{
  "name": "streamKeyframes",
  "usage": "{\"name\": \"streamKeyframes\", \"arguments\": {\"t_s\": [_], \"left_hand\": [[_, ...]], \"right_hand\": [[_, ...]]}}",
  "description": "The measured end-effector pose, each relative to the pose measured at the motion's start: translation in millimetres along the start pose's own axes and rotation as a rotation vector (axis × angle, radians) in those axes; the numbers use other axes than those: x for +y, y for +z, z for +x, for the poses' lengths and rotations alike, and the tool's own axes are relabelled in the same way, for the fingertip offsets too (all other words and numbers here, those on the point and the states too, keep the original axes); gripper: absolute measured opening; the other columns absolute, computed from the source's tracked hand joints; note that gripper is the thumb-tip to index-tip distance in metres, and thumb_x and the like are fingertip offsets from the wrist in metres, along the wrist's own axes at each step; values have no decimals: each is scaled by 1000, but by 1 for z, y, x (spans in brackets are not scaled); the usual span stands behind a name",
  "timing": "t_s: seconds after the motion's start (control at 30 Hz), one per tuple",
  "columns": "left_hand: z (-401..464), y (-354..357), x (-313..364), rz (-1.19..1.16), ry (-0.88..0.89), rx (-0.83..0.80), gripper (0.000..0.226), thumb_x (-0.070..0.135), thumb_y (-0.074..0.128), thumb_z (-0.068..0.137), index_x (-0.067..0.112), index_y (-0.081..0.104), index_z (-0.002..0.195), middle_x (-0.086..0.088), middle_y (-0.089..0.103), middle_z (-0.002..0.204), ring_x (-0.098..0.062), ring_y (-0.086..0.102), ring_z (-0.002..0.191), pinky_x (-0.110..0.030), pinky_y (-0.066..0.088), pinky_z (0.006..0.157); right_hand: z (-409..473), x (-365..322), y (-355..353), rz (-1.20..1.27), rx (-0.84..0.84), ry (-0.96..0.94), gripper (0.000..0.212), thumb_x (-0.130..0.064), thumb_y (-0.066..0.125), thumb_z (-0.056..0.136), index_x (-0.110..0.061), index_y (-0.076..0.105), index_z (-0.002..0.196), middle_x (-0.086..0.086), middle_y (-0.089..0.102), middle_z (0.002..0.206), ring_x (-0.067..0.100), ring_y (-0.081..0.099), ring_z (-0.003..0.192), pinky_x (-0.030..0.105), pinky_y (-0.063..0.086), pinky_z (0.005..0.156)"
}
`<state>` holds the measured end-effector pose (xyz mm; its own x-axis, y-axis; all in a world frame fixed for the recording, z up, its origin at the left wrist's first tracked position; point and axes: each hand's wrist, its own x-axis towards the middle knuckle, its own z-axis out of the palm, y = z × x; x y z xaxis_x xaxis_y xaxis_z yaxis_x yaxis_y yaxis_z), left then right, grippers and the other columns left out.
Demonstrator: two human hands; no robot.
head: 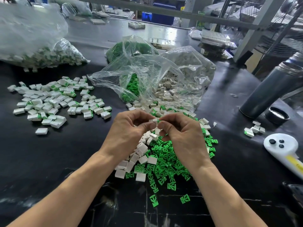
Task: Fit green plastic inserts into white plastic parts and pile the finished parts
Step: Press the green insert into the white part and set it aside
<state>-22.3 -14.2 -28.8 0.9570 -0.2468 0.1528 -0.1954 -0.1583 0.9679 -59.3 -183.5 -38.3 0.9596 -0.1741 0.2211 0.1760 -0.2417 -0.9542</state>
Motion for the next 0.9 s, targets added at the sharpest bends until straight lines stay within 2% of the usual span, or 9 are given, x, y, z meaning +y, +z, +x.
{"name": "streamKeyframes", "arguments": {"t_s": [0.13, 0.23, 0.37, 0.47, 0.53, 0.63, 0.8, 0.9], "left_hand": [[-2, 1, -2, 46, 8, 30, 10, 10, 82, 85, 18, 77, 89, 9, 76, 79, 0, 67, 70, -14, 52, 68], [-2, 1, -2, 74, 4, 41, 13, 8, 82, 84, 18, 77, 89, 10, 76, 81, -2, 71, 75, -17, 57, 72], [-2, 1, -1, 146, 15, 43, 18, 4, 82, 83, 20, 77, 88, 13, 76, 81, -3, 72, 77, -26, 62, 76], [-2, 0, 1, 183, 41, 32, 22, 1, 82, 82, 22, 78, 86, 13, 75, 82, -5, 73, 79, -37, 63, 81], [-2, 1, 1, 204, 60, 32, 21, 1, 83, 81, 21, 78, 86, 13, 74, 82, -7, 72, 81, -40, 62, 82], [-2, 1, 1, 209, 61, 46, 21, 1, 84, 80, 21, 79, 86, 12, 75, 82, -7, 72, 80, -40, 62, 81], [-2, 0, 1, 233, 76, 32, 23, 1, 83, 80, 22, 79, 85, 16, 74, 81, 1, 71, 76, -30, 61, 76], [-2, 1, 1, 263, 86, 17, 20, 0, 82, 81, 20, 79, 85, 13, 74, 82, -2, 71, 77, -33, 61, 76]], "right_hand": [[-2, 0, 2, -134, 5, -21, 18, -13, 74, 93, -30, 73, 90, -7, 75, 80, 13, 72, 72, 39, 63, 69], [-4, -2, 2, -206, -12, -42, 15, -12, 74, 94, -28, 74, 92, -7, 73, 77, 12, 70, 70, 41, 62, 68], [-3, -4, 2, -304, -18, -82, 10, -10, 75, 92, -20, 76, 94, -9, 70, 73, 9, 68, 67, 35, 60, 64], [-3, -5, 2, -372, -21, -120, 9, -9, 76, 91, -18, 77, 94, -15, 66, 70, 3, 63, 63, 18, 49, 60], [-3, -6, 1, -395, -23, -128, 8, -9, 76, 91, -17, 77, 93, -17, 63, 67, 1, 60, 61, 14, 44, 60], [-3, -7, 1, -406, -23, -135, 7, -9, 76, 91, -15, 77, 93, -17, 61, 67, 1, 59, 61, 14, 44, 60], [-4, -11, 2, -489, -18, -207, 5, -8, 76, 91, -12, 77, 94, -17, 62, 73, -3, 55, 63, 9, 39, 62], [-4, -10, 4, -498, -26, -204, 6, -7, 76, 91, -11, 77, 95, -16, 64, 75, -4, 56, 63, 9, 39, 62]]}}
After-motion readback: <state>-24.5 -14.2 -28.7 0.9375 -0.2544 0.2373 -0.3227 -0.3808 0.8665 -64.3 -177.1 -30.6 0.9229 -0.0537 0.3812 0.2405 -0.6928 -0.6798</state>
